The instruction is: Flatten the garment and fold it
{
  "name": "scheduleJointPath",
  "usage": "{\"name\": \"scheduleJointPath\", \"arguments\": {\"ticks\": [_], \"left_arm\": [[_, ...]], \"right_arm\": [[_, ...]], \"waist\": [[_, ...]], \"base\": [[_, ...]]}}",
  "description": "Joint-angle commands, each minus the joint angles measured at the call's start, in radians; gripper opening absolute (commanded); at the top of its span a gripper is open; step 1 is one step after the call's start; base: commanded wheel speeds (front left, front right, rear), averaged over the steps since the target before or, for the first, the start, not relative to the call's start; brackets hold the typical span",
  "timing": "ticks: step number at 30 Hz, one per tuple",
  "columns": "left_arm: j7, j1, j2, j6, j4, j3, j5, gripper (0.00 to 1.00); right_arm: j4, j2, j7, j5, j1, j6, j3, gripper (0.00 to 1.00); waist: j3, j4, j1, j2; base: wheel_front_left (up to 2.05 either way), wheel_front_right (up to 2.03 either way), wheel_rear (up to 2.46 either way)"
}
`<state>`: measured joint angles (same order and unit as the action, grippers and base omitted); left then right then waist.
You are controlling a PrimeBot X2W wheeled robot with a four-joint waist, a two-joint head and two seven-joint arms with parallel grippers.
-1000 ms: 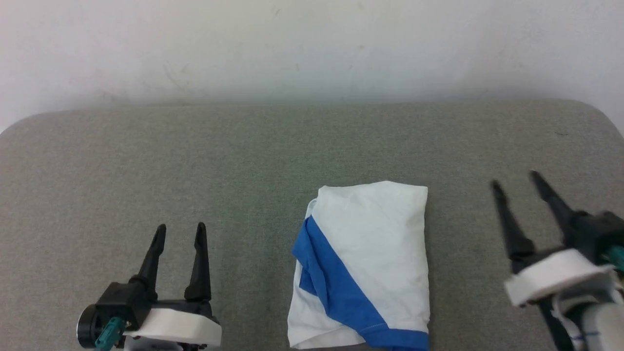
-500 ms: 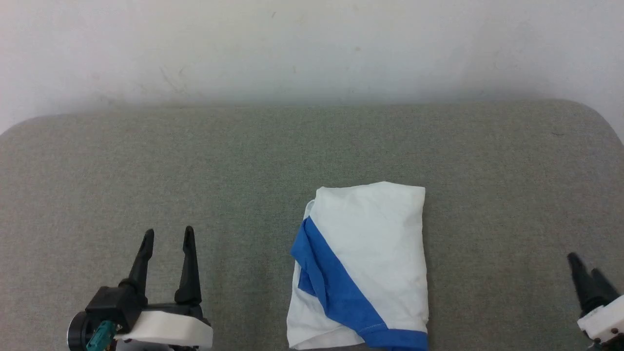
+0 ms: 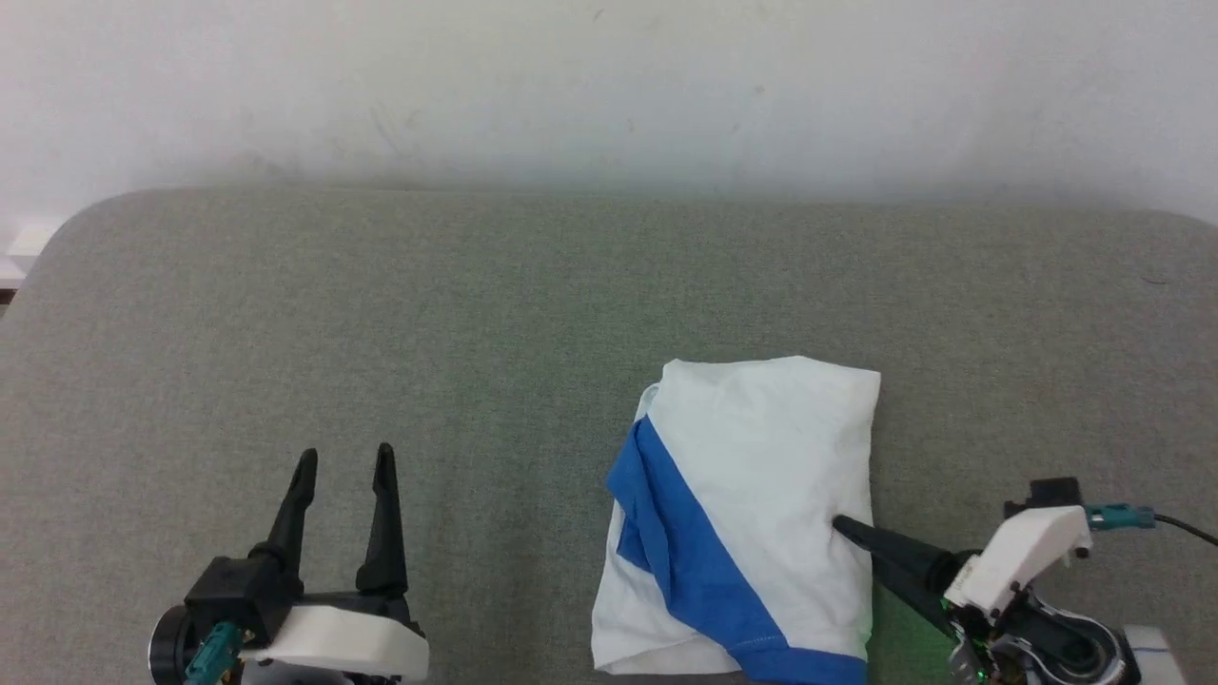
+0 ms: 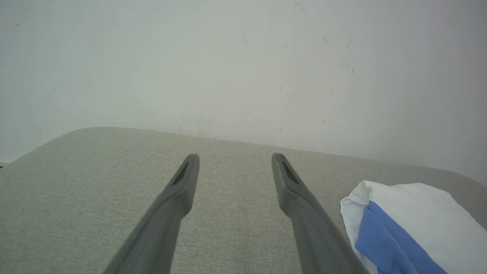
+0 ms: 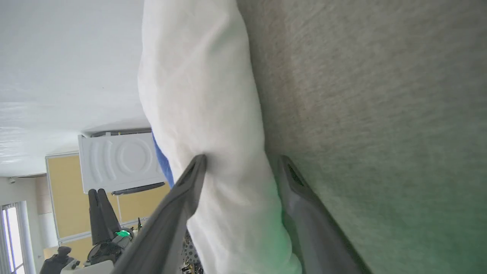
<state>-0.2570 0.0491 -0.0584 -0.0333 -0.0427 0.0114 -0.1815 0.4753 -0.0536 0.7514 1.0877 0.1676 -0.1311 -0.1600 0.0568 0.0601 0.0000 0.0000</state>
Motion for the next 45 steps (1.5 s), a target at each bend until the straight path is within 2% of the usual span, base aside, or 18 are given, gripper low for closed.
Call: {"name": "scheduleJointPath", "arguments": {"ticks": [1, 3, 6, 7, 9, 12, 16, 19, 25, 29, 36, 40, 45], "left_arm": [[-0.005, -0.015, 0.004, -0.002, -0.005, -0.005, 0.000, 1.00], [-0.005, -0.020, 0.004, -0.004, -0.010, -0.007, -0.001, 1.00], [-0.005, -0.028, 0.005, -0.005, -0.014, -0.012, -0.002, 1.00], [-0.005, -0.030, 0.005, -0.005, -0.014, -0.013, -0.002, 1.00], [-0.005, -0.032, 0.006, -0.004, -0.014, -0.013, -0.003, 1.00], [-0.005, -0.029, 0.006, -0.002, -0.013, -0.011, -0.005, 1.00], [-0.005, -0.021, 0.007, 0.000, -0.011, -0.008, -0.004, 1.00], [-0.005, -0.015, 0.007, -0.002, -0.007, -0.008, -0.001, 1.00], [-0.005, -0.012, 0.007, -0.003, 0.010, 0.004, 0.007, 1.00], [-0.005, -0.027, 0.007, -0.004, 0.024, 0.004, 0.007, 1.00], [-0.005, -0.098, 0.001, -0.018, 0.041, -0.027, 0.046, 1.00], [-0.005, -0.142, -0.007, -0.028, 0.042, -0.044, 0.061, 1.00], [-0.005, -0.218, -0.030, -0.042, 0.044, -0.068, 0.084, 1.00]], "right_arm": [[0.030, 0.003, -0.014, 0.042, 0.032, 0.000, 0.025, 1.00], [0.078, 0.003, -0.036, 0.098, 0.067, 0.000, 0.061, 1.00], [0.139, 0.003, -0.070, 0.114, 0.106, 0.000, 0.110, 1.00], [0.151, 0.003, -0.078, 0.107, 0.115, 0.000, 0.125, 0.71], [0.170, 0.003, -0.092, 0.100, 0.127, 0.000, 0.144, 0.00], [0.165, -0.010, -0.118, 0.075, 0.134, 0.000, 0.178, 0.00], [0.105, -0.065, -0.202, -0.007, 0.132, 0.000, 0.248, 0.00], [0.050, -0.144, -0.265, -0.137, 0.128, 0.000, 0.341, 0.00], [-0.017, -0.291, -0.273, -0.400, 0.150, 0.000, 0.526, 0.00], [-0.032, -0.372, -0.225, -0.502, 0.166, 0.000, 0.592, 0.00], [0.045, -0.475, -0.213, -0.580, 0.230, 0.000, 0.586, 0.00], [0.111, -0.506, -0.249, -0.608, 0.270, 0.000, 0.568, 0.00], [0.254, -0.541, -0.353, -0.672, 0.365, 0.000, 0.537, 0.00]], "waist": [[0.001, 0.015, 0.0000, 0.0000], [0.005, 0.022, 0.0000, 0.0000], [0.009, 0.032, 0.0000, 0.0000], [0.010, 0.034, 0.0000, 0.0000], [0.010, 0.036, 0.0000, 0.0000], [0.006, 0.032, 0.0000, 0.0000], [-0.004, 0.010, 0.0000, 0.0000], [-0.009, -0.021, 0.0000, 0.0000], [0.012, -0.139, 0.0000, 0.0000], [0.045, -0.233, 0.0000, 0.0000], [0.161, -0.349, 0.0000, 0.0000], [0.222, -0.369, 0.0000, 0.0000], [0.315, -0.378, 0.0000, 0.0000]], "base": [[0.00, 0.00, 0.00], [0.00, 0.00, 0.00], [0.00, 0.00, 0.00], [0.00, 0.00, 0.00], [0.00, 0.00, 0.00], [0.00, 0.00, 0.00], [0.00, 0.00, 0.00], [0.00, 0.00, 0.00], [0.00, 0.00, 0.00], [0.00, 0.00, 0.00], [0.00, 0.00, 0.00], [0.00, 0.00, 0.00], [0.00, 0.00, 0.00]]}}
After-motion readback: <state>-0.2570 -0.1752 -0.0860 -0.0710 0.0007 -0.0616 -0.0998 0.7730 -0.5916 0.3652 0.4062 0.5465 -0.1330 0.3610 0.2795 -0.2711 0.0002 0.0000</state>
